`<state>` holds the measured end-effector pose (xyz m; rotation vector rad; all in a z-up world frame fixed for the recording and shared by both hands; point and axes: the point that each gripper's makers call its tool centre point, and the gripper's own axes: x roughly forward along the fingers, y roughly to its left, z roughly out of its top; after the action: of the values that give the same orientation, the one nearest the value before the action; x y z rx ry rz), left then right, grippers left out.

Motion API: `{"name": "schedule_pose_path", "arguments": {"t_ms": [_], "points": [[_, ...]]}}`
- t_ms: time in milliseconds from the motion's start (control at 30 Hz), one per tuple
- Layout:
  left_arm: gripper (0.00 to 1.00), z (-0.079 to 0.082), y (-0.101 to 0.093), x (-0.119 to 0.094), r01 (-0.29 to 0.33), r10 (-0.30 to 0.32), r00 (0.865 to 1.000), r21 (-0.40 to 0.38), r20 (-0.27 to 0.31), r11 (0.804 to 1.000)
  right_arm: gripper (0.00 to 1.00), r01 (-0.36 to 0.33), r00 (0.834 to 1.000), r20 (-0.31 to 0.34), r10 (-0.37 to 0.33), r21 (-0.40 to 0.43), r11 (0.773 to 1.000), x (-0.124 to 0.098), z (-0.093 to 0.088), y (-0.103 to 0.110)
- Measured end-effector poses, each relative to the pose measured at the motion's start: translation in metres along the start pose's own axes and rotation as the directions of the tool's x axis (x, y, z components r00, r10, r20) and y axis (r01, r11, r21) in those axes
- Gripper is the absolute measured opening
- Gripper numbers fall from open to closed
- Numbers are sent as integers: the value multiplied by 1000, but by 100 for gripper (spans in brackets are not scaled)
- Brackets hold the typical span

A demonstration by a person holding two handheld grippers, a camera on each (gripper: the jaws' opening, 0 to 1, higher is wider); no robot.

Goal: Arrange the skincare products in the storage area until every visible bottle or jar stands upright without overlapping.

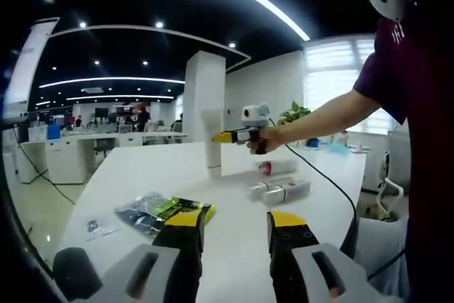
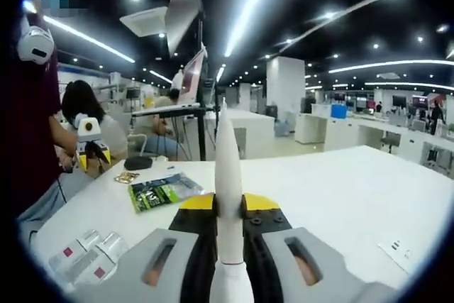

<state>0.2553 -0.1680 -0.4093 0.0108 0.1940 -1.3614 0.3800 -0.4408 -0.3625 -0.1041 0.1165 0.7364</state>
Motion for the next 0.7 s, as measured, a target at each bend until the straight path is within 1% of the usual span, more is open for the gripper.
{"name": "schedule_pose_path", "arguments": {"t_ms": [67,233,267,367,433,600,700], "points": [[36,-1,0,0,-1,1,1000,-1,-3,1000,10,-25,999,22,25,13,1000,3,1,0],[36,-3,0,-1,-7,7,1000,-4,-12,1000,11,-64,997,46,62,44,997,3,-1,-2],[36,-4,0,-1,-8,8,1000,-4,-14,1000,11,-63,997,52,60,49,997,3,-1,-3],[36,-5,0,-1,-7,7,1000,-7,-18,1000,13,-73,996,54,70,51,996,4,0,-3],[36,-6,-1,0,-5,4,1000,-5,-22,1000,13,-88,995,46,86,45,995,4,0,-3],[36,-6,-1,1,-2,2,1000,0,-29,1000,14,-103,994,31,102,49,993,4,0,-7],[36,-5,-2,3,0,0,1000,2,-28,1000,18,-99,994,52,96,52,994,2,5,-10]]}}
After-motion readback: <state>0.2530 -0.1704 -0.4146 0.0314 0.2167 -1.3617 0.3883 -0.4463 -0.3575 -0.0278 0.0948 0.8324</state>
